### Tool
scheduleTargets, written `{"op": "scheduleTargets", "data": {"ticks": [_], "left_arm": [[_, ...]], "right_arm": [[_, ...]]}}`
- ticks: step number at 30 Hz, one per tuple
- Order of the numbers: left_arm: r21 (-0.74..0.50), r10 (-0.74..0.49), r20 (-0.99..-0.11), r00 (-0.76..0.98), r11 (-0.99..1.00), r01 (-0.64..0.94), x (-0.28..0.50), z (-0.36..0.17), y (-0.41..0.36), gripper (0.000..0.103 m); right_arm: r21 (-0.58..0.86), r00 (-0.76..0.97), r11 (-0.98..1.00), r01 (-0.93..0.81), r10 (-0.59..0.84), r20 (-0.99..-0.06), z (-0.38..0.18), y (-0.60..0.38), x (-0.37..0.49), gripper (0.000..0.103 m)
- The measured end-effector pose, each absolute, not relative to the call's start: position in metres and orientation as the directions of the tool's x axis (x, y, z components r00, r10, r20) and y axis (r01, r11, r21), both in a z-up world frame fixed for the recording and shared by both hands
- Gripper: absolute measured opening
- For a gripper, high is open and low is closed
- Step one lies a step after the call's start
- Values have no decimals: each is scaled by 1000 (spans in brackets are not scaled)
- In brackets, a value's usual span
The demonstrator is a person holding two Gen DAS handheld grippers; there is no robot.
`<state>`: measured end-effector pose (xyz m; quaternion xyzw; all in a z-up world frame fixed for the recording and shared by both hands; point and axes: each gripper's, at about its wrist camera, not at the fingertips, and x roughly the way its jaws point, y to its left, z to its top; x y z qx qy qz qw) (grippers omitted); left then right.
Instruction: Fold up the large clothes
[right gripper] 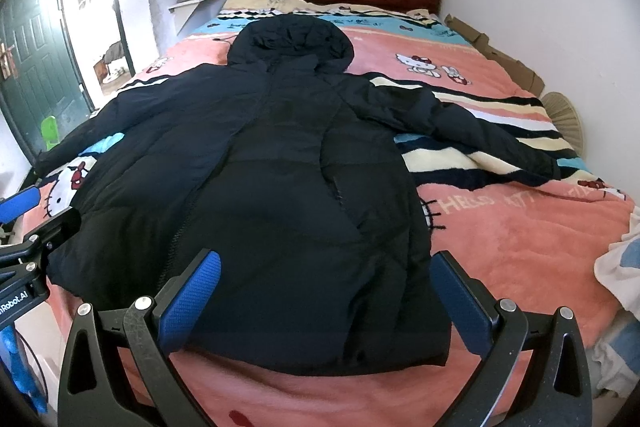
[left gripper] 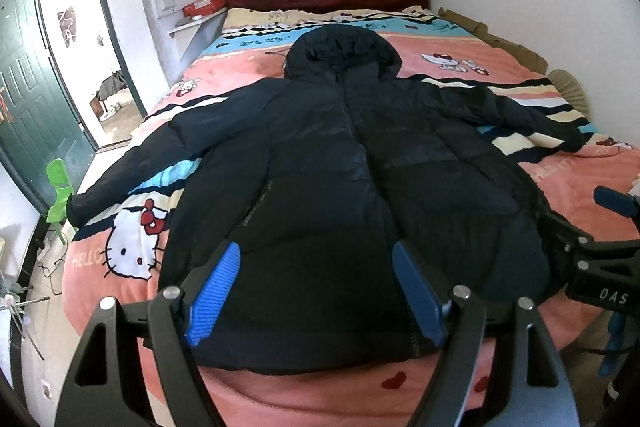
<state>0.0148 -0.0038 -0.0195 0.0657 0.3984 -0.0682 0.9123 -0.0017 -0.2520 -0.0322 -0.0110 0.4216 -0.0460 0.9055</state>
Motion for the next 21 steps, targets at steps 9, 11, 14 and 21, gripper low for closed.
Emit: {"op": "scheduleTargets", "data": {"ticks": [9, 11, 14, 21], "left_arm": [[49, -79, -752, 655, 983, 175, 17, -20, -4, 78], [49, -76, -755, 651, 984, 172, 18, -20, -3, 78], [57, -68, -760, 646, 984, 169, 18, -21, -4, 78], [59, -59, -775, 630, 985, 165, 23, -20, -5, 78]], "right_arm": [[-59, 640, 996, 68, -89, -763, -30, -256, 3, 102], [-59, 640, 997, 56, -82, -764, -30, -255, 3, 102], [-59, 640, 997, 43, -72, -765, -30, -255, 8, 102], [-53, 642, 998, 25, -57, -765, -30, -256, 13, 102]]}}
